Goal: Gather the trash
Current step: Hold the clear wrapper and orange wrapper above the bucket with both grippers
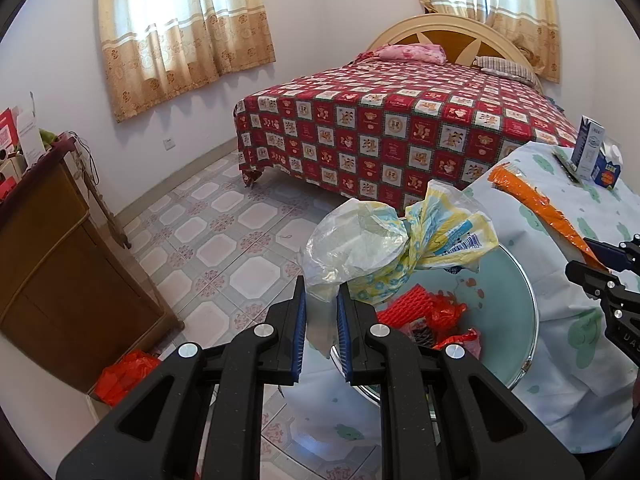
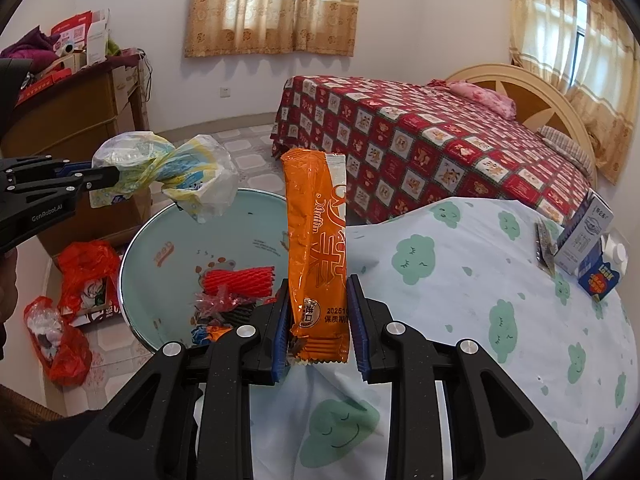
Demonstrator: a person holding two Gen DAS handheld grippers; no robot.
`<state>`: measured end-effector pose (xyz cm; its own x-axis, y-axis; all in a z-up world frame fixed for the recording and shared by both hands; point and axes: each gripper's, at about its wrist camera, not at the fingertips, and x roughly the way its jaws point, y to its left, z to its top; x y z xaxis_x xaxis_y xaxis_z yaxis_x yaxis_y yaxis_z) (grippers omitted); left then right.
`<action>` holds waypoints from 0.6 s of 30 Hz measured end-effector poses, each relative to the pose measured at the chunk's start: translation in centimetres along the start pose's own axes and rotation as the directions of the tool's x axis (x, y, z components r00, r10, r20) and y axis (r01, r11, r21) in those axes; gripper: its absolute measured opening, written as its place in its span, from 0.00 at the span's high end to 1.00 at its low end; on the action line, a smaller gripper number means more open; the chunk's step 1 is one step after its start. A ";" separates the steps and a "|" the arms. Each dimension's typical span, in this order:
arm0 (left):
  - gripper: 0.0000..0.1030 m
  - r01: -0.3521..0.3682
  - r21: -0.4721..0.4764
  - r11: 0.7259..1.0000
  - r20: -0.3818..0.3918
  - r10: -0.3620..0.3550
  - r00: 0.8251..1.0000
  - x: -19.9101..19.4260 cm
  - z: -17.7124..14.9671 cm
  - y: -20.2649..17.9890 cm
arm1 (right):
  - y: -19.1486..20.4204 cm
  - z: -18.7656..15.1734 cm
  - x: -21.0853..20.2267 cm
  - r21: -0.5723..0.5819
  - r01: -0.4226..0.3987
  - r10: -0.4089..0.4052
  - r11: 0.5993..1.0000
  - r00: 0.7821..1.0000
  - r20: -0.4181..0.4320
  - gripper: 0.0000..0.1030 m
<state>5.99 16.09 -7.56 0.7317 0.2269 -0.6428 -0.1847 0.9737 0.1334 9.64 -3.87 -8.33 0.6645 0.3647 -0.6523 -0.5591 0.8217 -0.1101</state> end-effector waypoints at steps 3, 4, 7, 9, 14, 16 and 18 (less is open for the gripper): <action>0.86 -0.002 0.001 1.000 0.000 0.002 1.000 0.0 0.0 0.0 | 0.2 0.1 0.1 -0.008 -0.004 0.004 1.000 1.000 -0.001 0.73; 0.86 -0.003 0.000 1.000 0.000 0.003 1.000 0.0 0.0 0.0 | 0.2 0.1 0.1 -0.009 -0.005 0.005 1.000 1.000 0.000 0.73; 0.86 -0.007 -0.003 1.000 -0.001 0.007 1.000 0.0 -0.1 0.5 | 0.2 0.2 0.1 -0.012 -0.009 0.010 1.000 1.000 0.002 0.73; 0.86 -0.009 -0.006 1.000 -0.002 0.009 1.000 0.0 -0.1 0.9 | 0.3 0.2 0.1 -0.015 -0.013 0.013 1.000 1.000 0.003 0.73; 0.86 -0.012 -0.010 1.000 -0.004 0.012 1.000 0.1 -0.1 1.2 | 0.7 0.3 0.2 -0.022 -0.019 0.019 1.000 1.000 0.001 0.73; 0.86 -0.013 -0.012 1.000 -0.003 0.013 1.000 0.1 -0.1 1.3 | 0.8 0.3 0.1 -0.024 -0.021 0.021 0.999 1.000 0.002 0.73; 0.86 -0.013 -0.014 1.000 -0.002 0.013 1.000 0.0 -0.1 1.3 | 0.8 0.3 0.2 -0.024 -0.021 0.021 0.999 1.000 0.003 0.73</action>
<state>5.69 17.40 -7.45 0.7277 0.2395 -0.6427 -0.2035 0.9703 0.1312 9.44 -2.98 -8.32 0.6538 0.3833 -0.6524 -0.5850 0.8029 -0.1145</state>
